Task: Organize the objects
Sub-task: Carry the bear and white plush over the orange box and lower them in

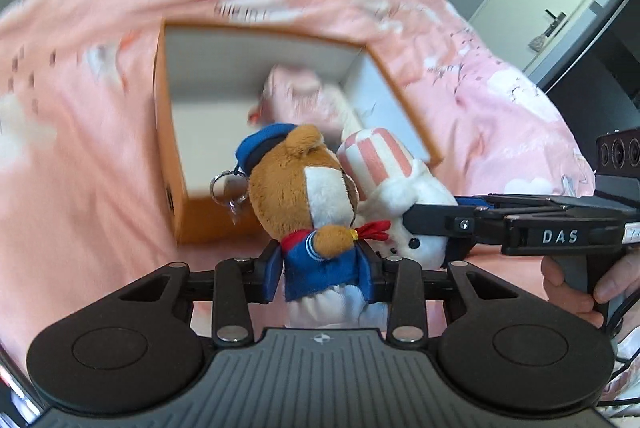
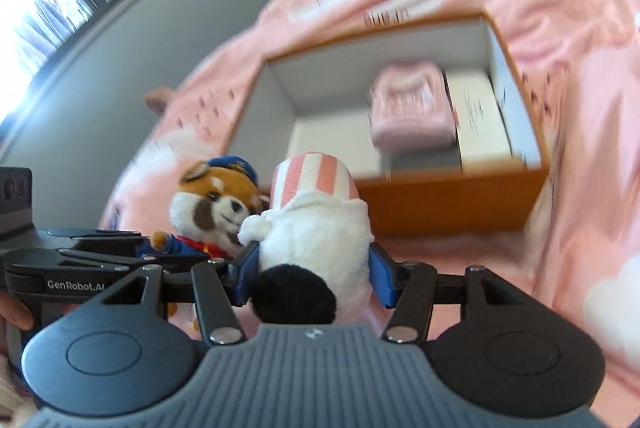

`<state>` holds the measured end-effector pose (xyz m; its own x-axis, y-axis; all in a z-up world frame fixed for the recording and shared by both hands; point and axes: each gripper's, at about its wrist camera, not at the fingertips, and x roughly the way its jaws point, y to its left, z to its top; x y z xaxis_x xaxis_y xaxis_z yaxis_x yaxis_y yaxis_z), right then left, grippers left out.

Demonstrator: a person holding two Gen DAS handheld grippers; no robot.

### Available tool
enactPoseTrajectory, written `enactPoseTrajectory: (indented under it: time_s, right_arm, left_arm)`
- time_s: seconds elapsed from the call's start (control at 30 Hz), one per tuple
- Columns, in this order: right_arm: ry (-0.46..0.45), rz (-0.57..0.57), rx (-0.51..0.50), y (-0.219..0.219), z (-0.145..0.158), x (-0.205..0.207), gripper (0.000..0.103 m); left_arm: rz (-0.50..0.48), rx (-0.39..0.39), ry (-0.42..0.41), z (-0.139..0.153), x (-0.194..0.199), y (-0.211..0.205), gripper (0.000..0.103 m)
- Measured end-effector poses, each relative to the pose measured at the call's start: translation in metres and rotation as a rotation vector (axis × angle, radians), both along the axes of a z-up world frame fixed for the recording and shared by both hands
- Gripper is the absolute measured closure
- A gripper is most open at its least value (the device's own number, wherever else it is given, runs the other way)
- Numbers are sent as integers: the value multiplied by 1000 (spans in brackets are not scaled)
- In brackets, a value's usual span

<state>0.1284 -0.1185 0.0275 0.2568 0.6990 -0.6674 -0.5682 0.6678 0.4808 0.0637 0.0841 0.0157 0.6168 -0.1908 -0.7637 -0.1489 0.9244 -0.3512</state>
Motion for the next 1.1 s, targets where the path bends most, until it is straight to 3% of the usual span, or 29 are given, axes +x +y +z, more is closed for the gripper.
enactPoseTrajectory:
  time_s: [0.17, 0.33, 0.6, 0.83, 1.0, 1.1]
  right_arm:
    - [-33, -28, 89, 4, 25, 21, 45]
    - [-39, -50, 121, 26, 28, 57, 45]
    - [117, -74, 133, 68, -18, 124, 45]
    - [189, -51, 86, 90, -54, 160, 45]
    - [217, -10, 73, 108, -68, 179, 45]
    - [192, 27, 50, 120, -68, 184, 45]
  left_arm:
    - [8, 74, -76, 29, 23, 6, 61]
    - [27, 118, -46, 28, 57, 21, 61]
    - [40, 188, 82, -4, 116, 45, 61]
    - [-3, 280, 181, -30, 148, 47, 61]
    - [-18, 362, 235, -43, 164, 50, 61]
    - [-11, 372, 262, -48, 170, 55, 60]
